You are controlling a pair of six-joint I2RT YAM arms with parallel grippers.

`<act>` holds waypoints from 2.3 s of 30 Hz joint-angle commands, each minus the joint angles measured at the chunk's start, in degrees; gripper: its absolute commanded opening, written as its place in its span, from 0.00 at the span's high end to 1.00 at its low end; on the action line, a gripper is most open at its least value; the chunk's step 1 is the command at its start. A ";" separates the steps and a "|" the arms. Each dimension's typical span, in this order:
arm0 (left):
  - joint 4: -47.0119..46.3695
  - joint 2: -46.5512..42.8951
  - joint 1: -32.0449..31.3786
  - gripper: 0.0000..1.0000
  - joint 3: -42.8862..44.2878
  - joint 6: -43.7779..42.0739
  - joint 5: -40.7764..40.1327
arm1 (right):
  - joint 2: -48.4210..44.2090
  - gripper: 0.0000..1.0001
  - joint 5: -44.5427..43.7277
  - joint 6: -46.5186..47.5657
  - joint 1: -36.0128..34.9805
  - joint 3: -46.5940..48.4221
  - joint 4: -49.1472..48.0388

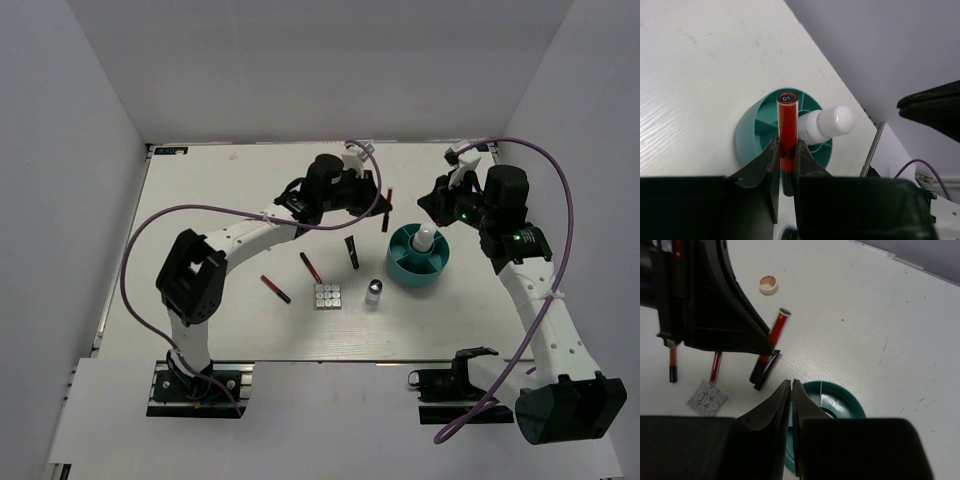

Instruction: Organize the makeup

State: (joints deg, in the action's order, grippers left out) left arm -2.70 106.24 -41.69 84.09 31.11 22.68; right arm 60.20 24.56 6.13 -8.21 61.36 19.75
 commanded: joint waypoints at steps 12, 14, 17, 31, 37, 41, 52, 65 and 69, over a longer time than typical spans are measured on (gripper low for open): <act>-5.65 10.74 -6.56 1.00 8.28 -3.77 -5.62 | -2.81 0.89 -1.44 -0.59 1.09 -0.89 -2.87; -4.95 11.10 -7.09 0.98 8.19 -4.22 -6.68 | -2.73 0.89 -1.27 -0.68 1.35 -0.81 -2.79; -4.07 11.45 -7.61 0.91 7.93 -4.66 -7.64 | -2.64 0.89 -1.09 -0.77 1.61 -0.81 -2.87; -1.78 11.36 -7.61 0.64 7.22 -5.10 -7.74 | -2.29 0.86 -0.30 -0.77 1.79 -0.63 -2.87; -1.17 10.75 -7.61 0.56 7.57 -5.19 -7.82 | -2.37 0.80 -0.03 -0.86 1.88 -0.54 -2.87; -1.34 8.91 -7.61 0.56 7.93 -5.45 -8.61 | -2.55 0.79 0.23 -0.51 1.97 -0.63 -2.61; 19.29 -12.25 -3.84 0.58 5.30 0.78 -27.68 | -2.47 0.47 7.51 5.82 1.53 -1.16 0.81; 48.04 -39.52 1.88 0.31 -22.56 31.81 -38.41 | 11.77 0.72 -1.61 8.20 0.30 11.40 6.27; 53.75 -36.56 2.40 0.32 -23.72 36.72 -39.29 | 15.37 0.56 -1.36 7.05 0.03 15.10 6.71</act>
State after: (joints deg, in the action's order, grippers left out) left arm 45.17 68.75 -39.83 60.25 60.77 -13.45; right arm 74.63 24.12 13.74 -7.70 72.18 27.24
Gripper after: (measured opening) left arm 0.685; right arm 0.431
